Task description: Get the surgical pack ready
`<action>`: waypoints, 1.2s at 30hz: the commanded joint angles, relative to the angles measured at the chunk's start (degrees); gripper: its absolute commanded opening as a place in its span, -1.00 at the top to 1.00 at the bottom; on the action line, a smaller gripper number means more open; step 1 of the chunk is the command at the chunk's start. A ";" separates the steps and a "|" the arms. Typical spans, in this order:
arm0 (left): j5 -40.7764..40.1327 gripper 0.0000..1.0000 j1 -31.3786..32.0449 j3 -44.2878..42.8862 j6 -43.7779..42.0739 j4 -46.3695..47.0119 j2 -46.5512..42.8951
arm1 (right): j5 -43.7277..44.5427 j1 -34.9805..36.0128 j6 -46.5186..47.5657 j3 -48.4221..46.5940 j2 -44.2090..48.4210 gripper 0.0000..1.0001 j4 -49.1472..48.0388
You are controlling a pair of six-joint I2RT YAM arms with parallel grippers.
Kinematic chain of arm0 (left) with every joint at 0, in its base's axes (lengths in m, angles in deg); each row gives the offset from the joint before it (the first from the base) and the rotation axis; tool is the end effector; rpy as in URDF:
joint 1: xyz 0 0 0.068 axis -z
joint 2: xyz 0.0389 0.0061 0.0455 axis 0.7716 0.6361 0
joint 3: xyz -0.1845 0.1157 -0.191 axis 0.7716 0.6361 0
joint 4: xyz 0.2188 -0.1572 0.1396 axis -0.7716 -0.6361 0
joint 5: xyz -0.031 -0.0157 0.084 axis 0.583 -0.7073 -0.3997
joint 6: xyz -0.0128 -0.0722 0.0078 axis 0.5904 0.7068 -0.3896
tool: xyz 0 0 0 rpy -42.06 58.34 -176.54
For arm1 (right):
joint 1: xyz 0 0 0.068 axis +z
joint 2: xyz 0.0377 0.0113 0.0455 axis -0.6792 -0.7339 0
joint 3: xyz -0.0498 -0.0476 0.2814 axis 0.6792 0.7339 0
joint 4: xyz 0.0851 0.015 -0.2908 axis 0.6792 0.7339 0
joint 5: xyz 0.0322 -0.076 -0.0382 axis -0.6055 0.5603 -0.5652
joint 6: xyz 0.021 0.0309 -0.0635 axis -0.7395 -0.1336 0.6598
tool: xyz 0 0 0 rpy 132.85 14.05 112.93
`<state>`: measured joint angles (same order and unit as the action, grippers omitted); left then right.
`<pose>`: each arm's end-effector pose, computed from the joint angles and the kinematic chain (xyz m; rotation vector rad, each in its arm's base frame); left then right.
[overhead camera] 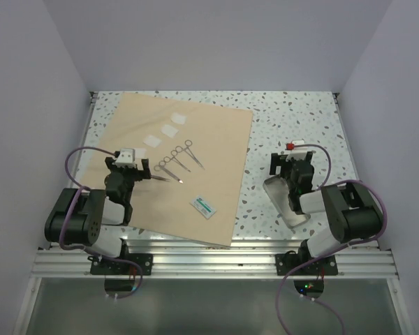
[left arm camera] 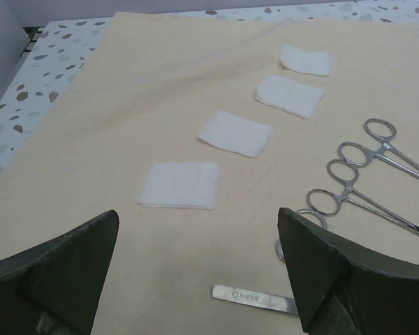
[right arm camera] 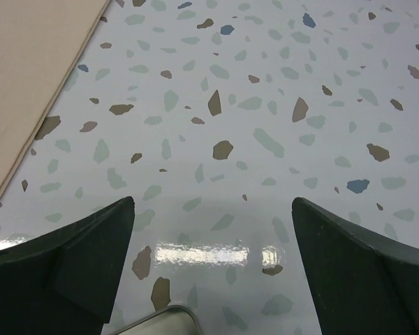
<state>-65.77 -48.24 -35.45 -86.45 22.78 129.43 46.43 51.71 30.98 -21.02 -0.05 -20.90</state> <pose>0.2599 -0.0092 0.1137 0.0164 1.6537 -0.0204 0.2978 0.0365 0.1101 -0.0392 1.8066 -0.0528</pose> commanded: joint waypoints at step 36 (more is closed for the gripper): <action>16.13 -1.00 -2.70 -17.82 34.62 -83.90 -38.14 | -35.22 10.10 -21.28 -21.52 28.73 -0.97 75.90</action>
<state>-51.15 -51.56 -53.99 -52.77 -55.65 95.77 13.12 55.56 6.35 -37.52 30.05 51.08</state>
